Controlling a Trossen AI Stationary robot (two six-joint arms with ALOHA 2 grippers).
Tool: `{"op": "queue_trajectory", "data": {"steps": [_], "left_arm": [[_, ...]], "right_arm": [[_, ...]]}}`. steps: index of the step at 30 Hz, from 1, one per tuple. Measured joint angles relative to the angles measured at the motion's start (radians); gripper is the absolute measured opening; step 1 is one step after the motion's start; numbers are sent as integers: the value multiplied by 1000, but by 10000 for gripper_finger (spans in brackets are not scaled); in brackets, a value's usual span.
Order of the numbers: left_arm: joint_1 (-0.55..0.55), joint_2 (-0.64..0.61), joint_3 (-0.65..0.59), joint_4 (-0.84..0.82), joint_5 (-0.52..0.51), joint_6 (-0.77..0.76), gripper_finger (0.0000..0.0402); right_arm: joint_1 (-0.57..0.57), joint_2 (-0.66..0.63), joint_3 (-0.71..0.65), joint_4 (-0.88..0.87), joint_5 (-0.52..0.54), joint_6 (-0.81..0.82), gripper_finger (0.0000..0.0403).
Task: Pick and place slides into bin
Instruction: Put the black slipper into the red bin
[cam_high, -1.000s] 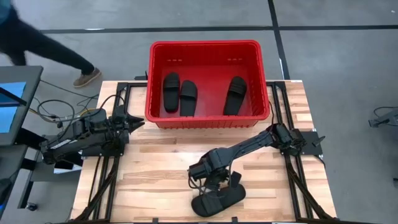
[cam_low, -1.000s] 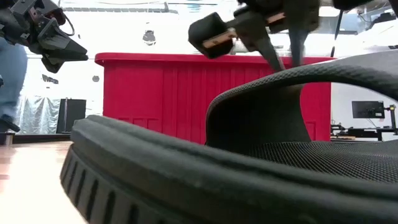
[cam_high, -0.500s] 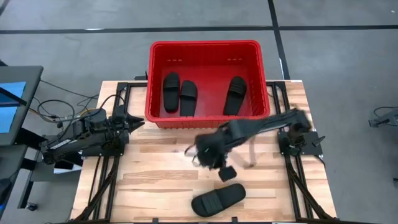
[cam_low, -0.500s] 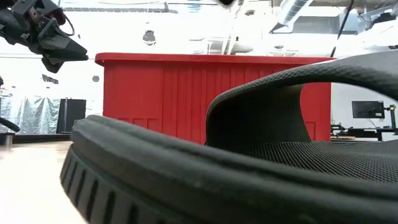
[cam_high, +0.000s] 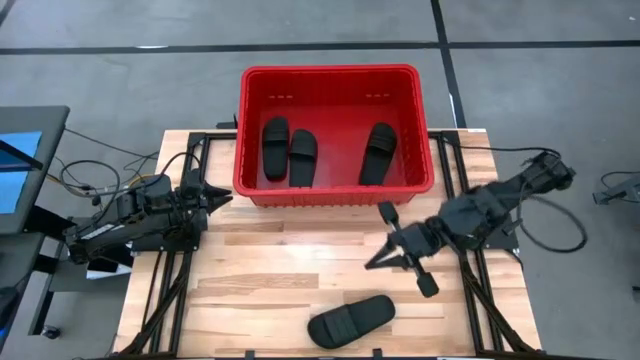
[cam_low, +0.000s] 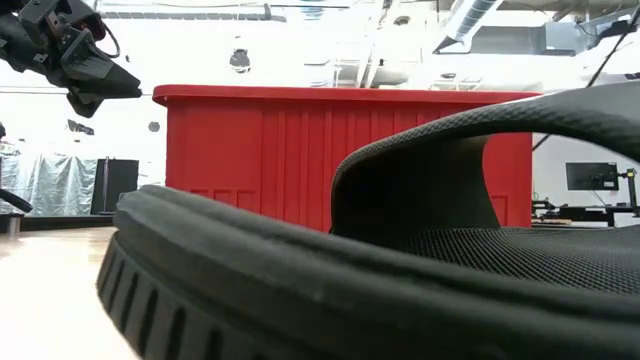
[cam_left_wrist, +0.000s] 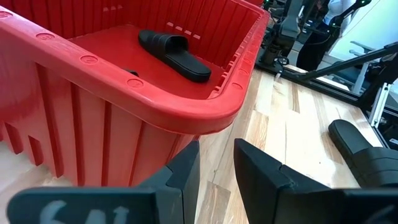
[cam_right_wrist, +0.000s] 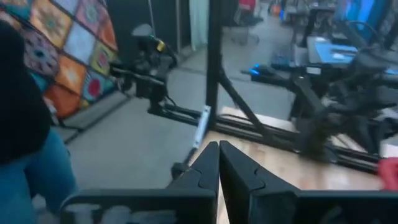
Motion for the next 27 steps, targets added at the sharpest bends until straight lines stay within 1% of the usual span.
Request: {"op": "queue_trajectory", "data": {"steps": [3,5,7,9,12,16,19,22,27], "left_arm": [[0,0,0,0,0,0,89],[0,0,0,0,0,0,89],[0,0,0,0,0,0,89],[0,0,0,0,0,0,89],[0,0,0,0,0,0,89],[0,0,0,0,0,0,89],[0,0,0,0,0,0,89],[0,0,0,0,0,0,89],[0,0,0,0,0,0,89]], "right_arm": [[15,-108,-275,252,13,48,2],[14,-168,-423,398,-1,84,1],[20,-214,-531,465,-49,120,2],[41,-244,-597,454,-83,149,1],[82,-249,-650,409,-97,151,1],[120,-197,-661,347,-89,149,1],[137,-129,-662,317,-90,111,1],[152,-51,-662,329,-90,71,1],[149,97,-662,398,-113,26,1]]}}
